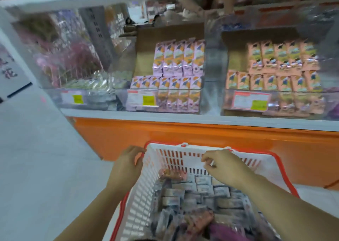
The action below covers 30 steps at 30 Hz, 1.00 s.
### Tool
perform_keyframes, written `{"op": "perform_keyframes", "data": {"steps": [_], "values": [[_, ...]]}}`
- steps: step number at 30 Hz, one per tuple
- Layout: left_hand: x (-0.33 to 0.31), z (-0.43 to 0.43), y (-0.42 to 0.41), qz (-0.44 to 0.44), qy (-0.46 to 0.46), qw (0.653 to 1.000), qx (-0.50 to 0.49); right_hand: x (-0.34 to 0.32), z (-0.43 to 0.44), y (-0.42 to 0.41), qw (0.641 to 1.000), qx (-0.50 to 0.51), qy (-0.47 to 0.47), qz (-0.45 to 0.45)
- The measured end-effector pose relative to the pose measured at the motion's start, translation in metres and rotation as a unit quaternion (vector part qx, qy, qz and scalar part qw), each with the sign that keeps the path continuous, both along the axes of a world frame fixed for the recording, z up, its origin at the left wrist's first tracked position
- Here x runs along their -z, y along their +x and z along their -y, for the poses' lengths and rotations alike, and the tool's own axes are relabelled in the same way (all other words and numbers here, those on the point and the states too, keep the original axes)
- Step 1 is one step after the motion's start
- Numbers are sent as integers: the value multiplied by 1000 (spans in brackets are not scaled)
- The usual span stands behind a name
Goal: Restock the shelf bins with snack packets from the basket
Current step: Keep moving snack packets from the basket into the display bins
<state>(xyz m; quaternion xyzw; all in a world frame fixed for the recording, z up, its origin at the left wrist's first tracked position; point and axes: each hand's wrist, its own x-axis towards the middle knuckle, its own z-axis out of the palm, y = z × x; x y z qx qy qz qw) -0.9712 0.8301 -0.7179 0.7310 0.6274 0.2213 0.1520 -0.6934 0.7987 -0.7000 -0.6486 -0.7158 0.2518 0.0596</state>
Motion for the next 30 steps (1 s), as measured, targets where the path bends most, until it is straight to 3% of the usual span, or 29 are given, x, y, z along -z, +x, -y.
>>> {"op": "perform_keyframes", "data": {"steps": [3, 6, 17, 26, 30], "values": [[34, 3, -15, -27, -44, 999, -10, 27, -11, -18, 999, 1, -44, -4], [59, 6, -19, 3, -89, 996, -23, 55, -17, -40, 997, -20, -78, -8], [76, 6, -21, 37, -63, 996, -45, 156, -53, -84, 991, -58, -115, 41], [79, 7, -23, 49, -53, 996, -43, 188, -56, -100, 982, -41, -87, 165], [79, 5, -23, 43, -58, 997, -40, 183, -56, -100, 984, -34, -60, 162]]}}
